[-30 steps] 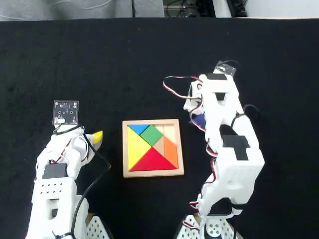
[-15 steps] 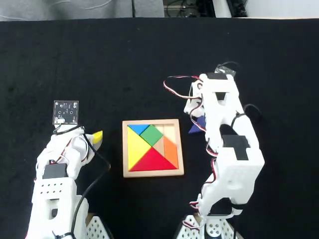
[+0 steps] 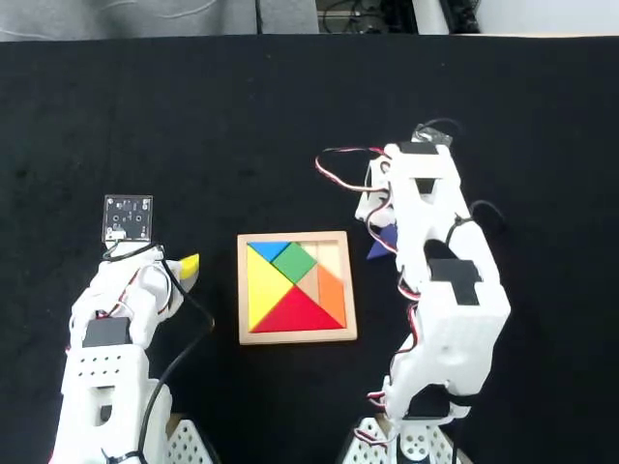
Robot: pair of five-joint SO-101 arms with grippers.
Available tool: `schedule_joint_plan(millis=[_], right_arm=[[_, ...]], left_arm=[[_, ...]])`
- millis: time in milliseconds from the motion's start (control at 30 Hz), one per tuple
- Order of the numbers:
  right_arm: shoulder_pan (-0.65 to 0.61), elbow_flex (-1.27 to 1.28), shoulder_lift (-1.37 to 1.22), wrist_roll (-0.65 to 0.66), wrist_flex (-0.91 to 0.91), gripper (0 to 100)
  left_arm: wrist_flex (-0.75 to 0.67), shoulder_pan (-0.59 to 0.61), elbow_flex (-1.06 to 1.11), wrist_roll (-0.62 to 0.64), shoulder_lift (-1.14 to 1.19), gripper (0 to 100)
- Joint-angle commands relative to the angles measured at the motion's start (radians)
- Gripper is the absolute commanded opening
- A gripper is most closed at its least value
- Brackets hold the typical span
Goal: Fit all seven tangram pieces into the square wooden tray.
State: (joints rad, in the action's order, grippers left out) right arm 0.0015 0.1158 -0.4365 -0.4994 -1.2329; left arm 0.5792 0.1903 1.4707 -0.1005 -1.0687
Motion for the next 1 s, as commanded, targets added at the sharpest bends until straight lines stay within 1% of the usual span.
schedule_joint_plan(millis=[0, 67, 133, 267, 400, 467, 567, 633, 733, 833, 900, 967], right_arm=[[-0.009, -0.053, -0.015, 0.011, 0.005, 16.4], [-0.006, -0.064, -0.015, 0.011, 0.005, 8.7], [-0.005, -0.064, -0.012, 0.011, 0.005, 4.9], [-0.009, -0.065, -0.012, 0.06, -0.015, 6.7], [-0.005, -0.071, -0.01, 0.074, -0.023, 6.4], [-0.005, -0.108, -0.01, 0.1, -0.066, 6.4], [-0.012, -0.217, 0.002, 0.233, -0.164, 6.4], [-0.011, -0.294, 0.016, 0.373, -0.222, 6.4], [-0.011, -0.395, 0.033, 0.628, -0.322, 6.4], [-0.028, -0.478, 0.047, 0.819, -0.446, 6.4], [-0.052, -0.506, 0.045, 0.913, -0.517, 6.4], [-0.092, -0.484, 0.042, 0.97, -0.522, 6.4]], left_arm=[[-0.02, -0.01, -0.007, 0.002, -0.017, 30], [-0.02, -0.01, -0.007, 0.002, -0.017, 30], [-0.02, -0.01, -0.007, 0.002, -0.017, 30], [-0.02, -0.01, -0.007, 0.002, -0.017, 30], [-0.02, -0.01, -0.007, 0.002, -0.017, 30], [-0.02, -0.01, -0.007, 0.002, -0.017, 30], [-0.02, -0.01, -0.007, 0.002, -0.017, 30], [-0.02, -0.01, -0.007, 0.002, -0.017, 30], [-0.02, -0.01, -0.007, 0.002, -0.017, 30], [-0.02, -0.01, -0.007, 0.002, -0.017, 30], [-0.02, -0.01, -0.007, 0.002, -0.017, 30], [-0.02, -0.01, -0.007, 0.002, -0.017, 30]])
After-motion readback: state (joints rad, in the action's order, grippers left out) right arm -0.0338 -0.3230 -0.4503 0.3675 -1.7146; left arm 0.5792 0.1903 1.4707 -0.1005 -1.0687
